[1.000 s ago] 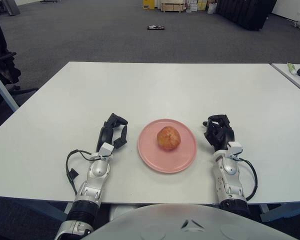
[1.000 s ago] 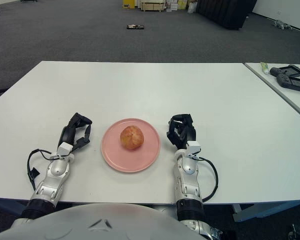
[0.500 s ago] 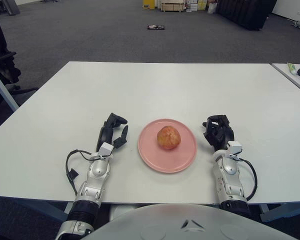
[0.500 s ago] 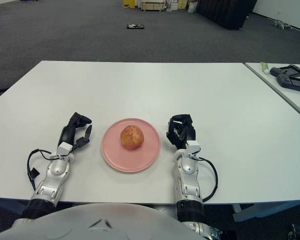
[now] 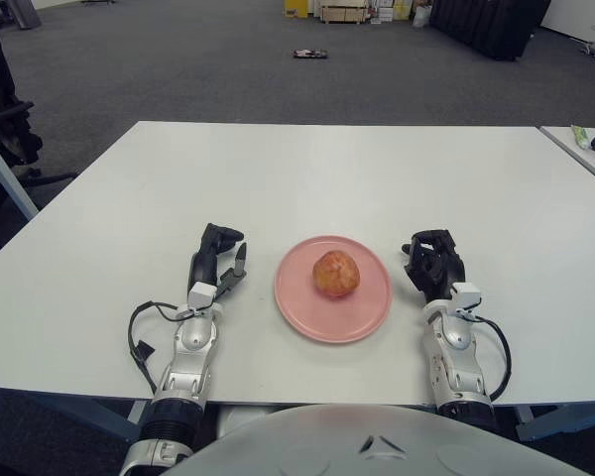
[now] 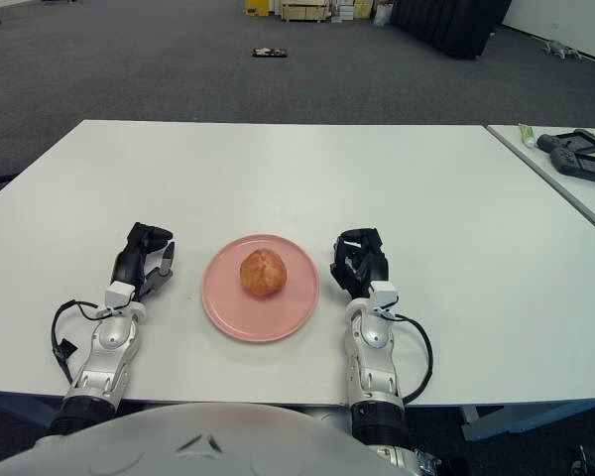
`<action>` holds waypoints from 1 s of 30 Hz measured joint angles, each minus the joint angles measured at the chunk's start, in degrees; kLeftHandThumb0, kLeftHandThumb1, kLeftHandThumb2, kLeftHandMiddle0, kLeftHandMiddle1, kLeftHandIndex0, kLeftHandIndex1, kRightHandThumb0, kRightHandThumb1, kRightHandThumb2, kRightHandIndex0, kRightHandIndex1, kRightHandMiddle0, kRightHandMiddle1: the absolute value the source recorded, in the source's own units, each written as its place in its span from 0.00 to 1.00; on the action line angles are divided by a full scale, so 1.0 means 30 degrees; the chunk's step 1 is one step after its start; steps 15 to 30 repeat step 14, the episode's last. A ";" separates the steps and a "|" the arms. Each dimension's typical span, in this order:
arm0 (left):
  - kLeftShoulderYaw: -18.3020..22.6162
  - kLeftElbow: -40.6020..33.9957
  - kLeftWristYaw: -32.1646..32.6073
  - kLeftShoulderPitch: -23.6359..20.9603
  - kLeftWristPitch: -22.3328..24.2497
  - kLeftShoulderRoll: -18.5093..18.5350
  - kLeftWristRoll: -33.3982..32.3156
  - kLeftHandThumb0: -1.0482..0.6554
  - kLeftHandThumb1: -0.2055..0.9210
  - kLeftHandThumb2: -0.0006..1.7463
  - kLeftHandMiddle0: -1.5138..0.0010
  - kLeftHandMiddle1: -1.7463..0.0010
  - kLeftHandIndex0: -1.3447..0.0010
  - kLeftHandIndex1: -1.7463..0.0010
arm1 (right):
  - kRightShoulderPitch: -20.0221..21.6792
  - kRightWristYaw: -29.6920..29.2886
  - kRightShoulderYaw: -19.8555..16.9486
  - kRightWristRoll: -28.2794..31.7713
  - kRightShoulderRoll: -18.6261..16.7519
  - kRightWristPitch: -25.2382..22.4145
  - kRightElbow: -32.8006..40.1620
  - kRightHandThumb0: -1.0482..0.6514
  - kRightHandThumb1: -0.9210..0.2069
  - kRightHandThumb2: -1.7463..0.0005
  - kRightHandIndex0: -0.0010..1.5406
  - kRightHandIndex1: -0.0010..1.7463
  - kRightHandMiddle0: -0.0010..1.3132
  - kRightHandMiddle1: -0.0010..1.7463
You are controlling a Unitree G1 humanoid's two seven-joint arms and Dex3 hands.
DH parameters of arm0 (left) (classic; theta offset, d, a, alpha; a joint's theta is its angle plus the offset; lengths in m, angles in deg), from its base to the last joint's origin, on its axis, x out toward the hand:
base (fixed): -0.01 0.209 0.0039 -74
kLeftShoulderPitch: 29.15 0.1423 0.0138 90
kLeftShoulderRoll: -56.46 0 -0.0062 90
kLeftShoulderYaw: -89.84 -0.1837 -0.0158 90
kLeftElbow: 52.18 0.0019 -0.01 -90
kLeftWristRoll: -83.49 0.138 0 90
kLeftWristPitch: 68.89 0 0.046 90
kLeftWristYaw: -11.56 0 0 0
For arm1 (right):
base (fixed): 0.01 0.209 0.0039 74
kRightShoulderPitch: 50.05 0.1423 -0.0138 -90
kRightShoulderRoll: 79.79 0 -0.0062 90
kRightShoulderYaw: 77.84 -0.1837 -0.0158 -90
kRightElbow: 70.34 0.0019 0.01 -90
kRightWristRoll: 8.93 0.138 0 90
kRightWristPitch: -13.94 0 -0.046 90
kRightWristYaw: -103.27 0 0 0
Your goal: Put the apple into the plate.
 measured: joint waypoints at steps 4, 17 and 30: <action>0.0036 -0.0102 0.0002 0.0044 -0.0027 -0.0249 -0.0117 0.41 0.96 0.34 0.67 0.20 0.84 0.00 | -0.0070 0.0002 0.0029 -0.0002 0.0007 -0.0043 0.0098 0.40 0.11 0.60 0.32 0.79 0.20 1.00; 0.0300 -0.0137 0.0182 0.0038 -0.0205 -0.0651 -0.0217 0.40 0.90 0.39 0.66 0.17 0.81 0.00 | -0.0100 0.0258 0.0077 0.0012 0.0016 -0.0408 0.0326 0.40 0.11 0.60 0.32 0.79 0.20 1.00; 0.0300 -0.0137 0.0182 0.0038 -0.0205 -0.0651 -0.0217 0.40 0.90 0.39 0.66 0.17 0.81 0.00 | -0.0100 0.0258 0.0077 0.0012 0.0016 -0.0408 0.0326 0.40 0.11 0.60 0.32 0.79 0.20 1.00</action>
